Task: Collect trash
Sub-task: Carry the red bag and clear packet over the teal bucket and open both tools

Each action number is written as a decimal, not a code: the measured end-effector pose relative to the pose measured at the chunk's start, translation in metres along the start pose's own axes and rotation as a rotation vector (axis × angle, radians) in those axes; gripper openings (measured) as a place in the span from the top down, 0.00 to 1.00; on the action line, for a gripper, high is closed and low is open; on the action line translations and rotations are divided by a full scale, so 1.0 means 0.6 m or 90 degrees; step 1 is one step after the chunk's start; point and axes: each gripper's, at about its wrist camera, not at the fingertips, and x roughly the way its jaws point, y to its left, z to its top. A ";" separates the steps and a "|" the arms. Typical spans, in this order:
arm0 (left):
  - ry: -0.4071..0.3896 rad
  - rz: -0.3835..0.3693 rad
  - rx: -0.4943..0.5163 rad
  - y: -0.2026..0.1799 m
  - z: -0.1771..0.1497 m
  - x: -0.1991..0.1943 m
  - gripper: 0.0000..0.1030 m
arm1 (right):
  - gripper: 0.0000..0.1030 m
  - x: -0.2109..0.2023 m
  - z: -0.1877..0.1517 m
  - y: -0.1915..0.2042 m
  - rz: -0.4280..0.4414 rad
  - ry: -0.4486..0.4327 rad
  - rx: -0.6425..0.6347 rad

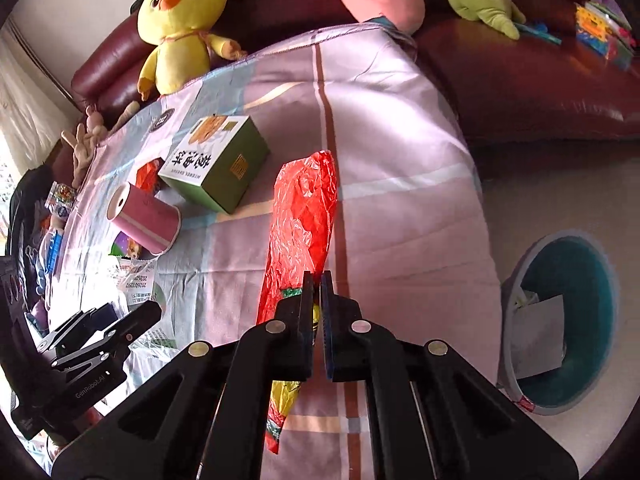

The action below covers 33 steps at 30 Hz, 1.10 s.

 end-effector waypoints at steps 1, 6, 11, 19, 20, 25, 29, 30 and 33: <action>0.001 -0.007 0.008 -0.011 0.002 -0.001 0.47 | 0.96 -0.010 0.000 -0.010 -0.001 -0.007 0.006; 0.014 -0.044 0.041 -0.070 0.009 0.007 0.47 | 0.96 -0.053 -0.005 -0.058 0.001 -0.033 0.032; 0.022 -0.058 0.063 -0.116 0.009 0.017 0.47 | 0.96 -0.068 -0.016 -0.086 0.009 -0.035 0.049; 0.027 -0.070 0.109 -0.180 0.015 0.023 0.47 | 0.97 -0.113 -0.010 -0.129 0.007 -0.071 0.071; 0.029 -0.074 0.117 -0.191 0.017 0.024 0.47 | 0.97 -0.121 -0.010 -0.139 0.004 -0.077 0.076; 0.030 -0.096 0.177 -0.274 0.020 0.032 0.47 | 0.97 -0.164 -0.017 -0.208 -0.022 -0.107 0.113; 0.038 -0.121 0.221 -0.347 0.019 0.048 0.47 | 0.96 -0.198 -0.029 -0.283 -0.050 -0.128 0.155; 0.042 -0.126 0.230 -0.364 0.018 0.053 0.47 | 0.97 -0.204 -0.034 -0.302 -0.056 -0.131 0.165; 0.057 -0.139 0.258 -0.414 0.010 0.071 0.46 | 0.96 -0.217 -0.049 -0.356 -0.072 -0.136 0.195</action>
